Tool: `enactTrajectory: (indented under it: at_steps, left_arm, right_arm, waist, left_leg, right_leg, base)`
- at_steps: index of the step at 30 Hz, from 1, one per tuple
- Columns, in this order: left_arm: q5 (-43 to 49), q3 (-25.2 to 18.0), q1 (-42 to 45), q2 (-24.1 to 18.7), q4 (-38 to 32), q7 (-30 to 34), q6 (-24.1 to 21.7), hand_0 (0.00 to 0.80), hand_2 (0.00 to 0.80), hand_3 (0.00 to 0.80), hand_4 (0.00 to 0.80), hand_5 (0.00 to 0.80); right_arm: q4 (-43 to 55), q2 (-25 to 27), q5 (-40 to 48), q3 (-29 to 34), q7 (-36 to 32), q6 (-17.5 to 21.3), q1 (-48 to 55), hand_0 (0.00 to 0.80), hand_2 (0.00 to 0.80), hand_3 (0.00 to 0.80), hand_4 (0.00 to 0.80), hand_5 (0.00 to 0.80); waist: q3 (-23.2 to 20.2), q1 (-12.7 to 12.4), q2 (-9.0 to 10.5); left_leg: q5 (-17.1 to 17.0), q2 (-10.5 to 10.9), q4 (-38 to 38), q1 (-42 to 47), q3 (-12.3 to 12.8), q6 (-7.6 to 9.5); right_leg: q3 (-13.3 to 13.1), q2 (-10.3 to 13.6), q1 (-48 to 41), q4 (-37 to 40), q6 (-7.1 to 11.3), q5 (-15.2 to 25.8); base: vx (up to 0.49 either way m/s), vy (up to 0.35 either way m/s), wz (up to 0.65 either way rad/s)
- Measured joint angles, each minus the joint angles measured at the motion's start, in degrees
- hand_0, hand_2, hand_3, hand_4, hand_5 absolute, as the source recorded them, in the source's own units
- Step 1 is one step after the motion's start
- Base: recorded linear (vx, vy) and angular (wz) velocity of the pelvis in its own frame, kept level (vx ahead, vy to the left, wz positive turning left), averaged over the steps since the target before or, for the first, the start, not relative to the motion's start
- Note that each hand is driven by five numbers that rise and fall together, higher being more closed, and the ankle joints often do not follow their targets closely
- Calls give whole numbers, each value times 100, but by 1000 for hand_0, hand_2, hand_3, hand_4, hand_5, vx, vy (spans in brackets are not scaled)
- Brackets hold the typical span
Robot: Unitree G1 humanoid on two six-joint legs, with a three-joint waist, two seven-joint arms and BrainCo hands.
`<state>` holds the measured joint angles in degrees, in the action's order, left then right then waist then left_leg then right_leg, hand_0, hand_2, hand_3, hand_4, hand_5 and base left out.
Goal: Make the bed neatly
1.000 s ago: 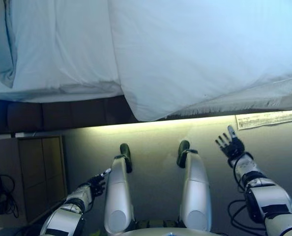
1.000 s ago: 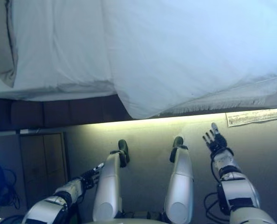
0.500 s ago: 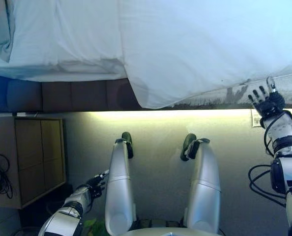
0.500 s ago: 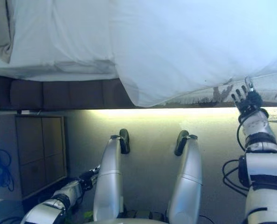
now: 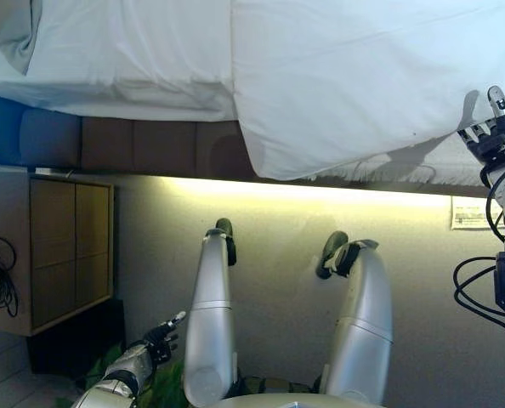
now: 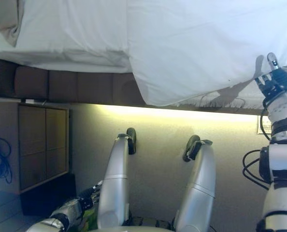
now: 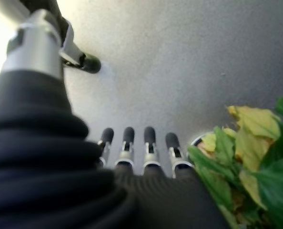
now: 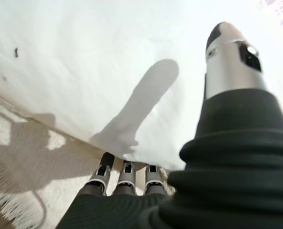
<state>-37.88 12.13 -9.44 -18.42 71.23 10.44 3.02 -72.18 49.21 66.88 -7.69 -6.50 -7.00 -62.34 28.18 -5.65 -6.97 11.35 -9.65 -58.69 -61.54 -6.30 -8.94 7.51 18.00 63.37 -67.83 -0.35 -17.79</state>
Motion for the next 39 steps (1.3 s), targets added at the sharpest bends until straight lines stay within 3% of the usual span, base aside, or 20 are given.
enactTrajectory:
  at_steps: [6,7,8,15,19,23,26,29,35,39]
  left_arm:
    - [12,2,177,1,-36,145,-130,0,0,0,0,0]
    - [12,6,208,3,-46,165,-151,0,0,0,0,0]
    - [13,6,233,4,-46,180,-182,0,0,0,0,0]
    - [93,5,387,30,-158,199,-348,0,0,0,0,0]
    - [88,2,390,47,-235,158,-356,0,0,0,0,0]
    - [80,-132,368,39,-277,-12,-384,0,0,0,0,0]
    - [45,-261,337,-20,-437,-152,-390,0,0,0,0,0]
    - [-194,-496,159,-255,-742,-205,-356,0,0,0,0,0]
    - [-1584,-1006,-874,-1267,-1679,-520,-408,0,0,0,0,0]
    - [-2615,-992,-1782,-1354,-2123,-826,-774,0,0,0,0,0]
  right_arm:
    - [3,0,-114,-216,-121,-22,-130,0,0,0,0,0]
    - [6,-1,-152,-226,-144,-75,-129,364,364,364,364,364]
    - [5,0,-222,-227,-209,-84,-129,800,800,800,800,800]
    - [32,23,-318,-193,-1138,-105,-92,800,800,800,800,800]
    - [32,32,-323,-167,-1348,-223,-51,800,800,800,800,800]
    - [35,35,-330,-169,-1543,-326,-43,800,800,800,800,800]
    - [36,29,-388,-187,-1751,-500,-17,800,800,800,800,800]
    - [37,19,-452,-200,-1919,-637,93,800,800,800,800,800]
    - [59,-47,-452,-246,-1932,-710,285,800,800,800,800,800]
    - [167,-170,-444,-436,-1912,-728,337,800,800,800,800,800]
  waist:
    - [6,-2,5]
    - [8,1,7]
    - [8,2,7]
    - [4,26,20]
    - [-12,53,20]
    - [-98,73,12]
    - [-215,98,5]
    - [-344,156,5]
    - [-581,164,-39]
    - [-704,208,9]
  left_leg:
    - [-3,-28,26,147,-7,4]
    - [-3,-30,80,256,3,4]
    - [-3,-31,147,381,7,4]
    - [-51,-109,780,1324,200,71]
    - [-68,-140,1201,1892,339,89]
    - [-79,-138,1678,2534,537,89]
    - [-234,-100,2194,3040,746,-26]
    - [-335,-58,2621,3481,943,27]
    - [-576,12,3300,4032,1057,94]
    - [-674,-3,3460,4113,1078,98]
  right_leg:
    - [18,18,-144,-7,-21,-18]
    - [21,14,-243,35,-20,-17]
    - [38,11,-360,103,-17,-15]
    - [138,-8,-1258,676,43,22]
    - [191,-33,-1828,1108,106,73]
    - [232,-34,-2466,1649,276,178]
    - [243,-27,-2935,2186,443,372]
    - [262,-23,-3374,2706,564,542]
    - [413,-79,-4014,3523,672,882]
    - [480,-154,-4126,3736,682,998]
  base:
    - [20,44,2]
    - [33,74,-1]
    - [41,76,-1]
    - [49,88,-2]
    - [70,95,-3]
    - [111,99,-3]
    - [97,93,-5]
    - [76,55,-3]
    - [-7,-10,1]
    - [-45,-126,0]
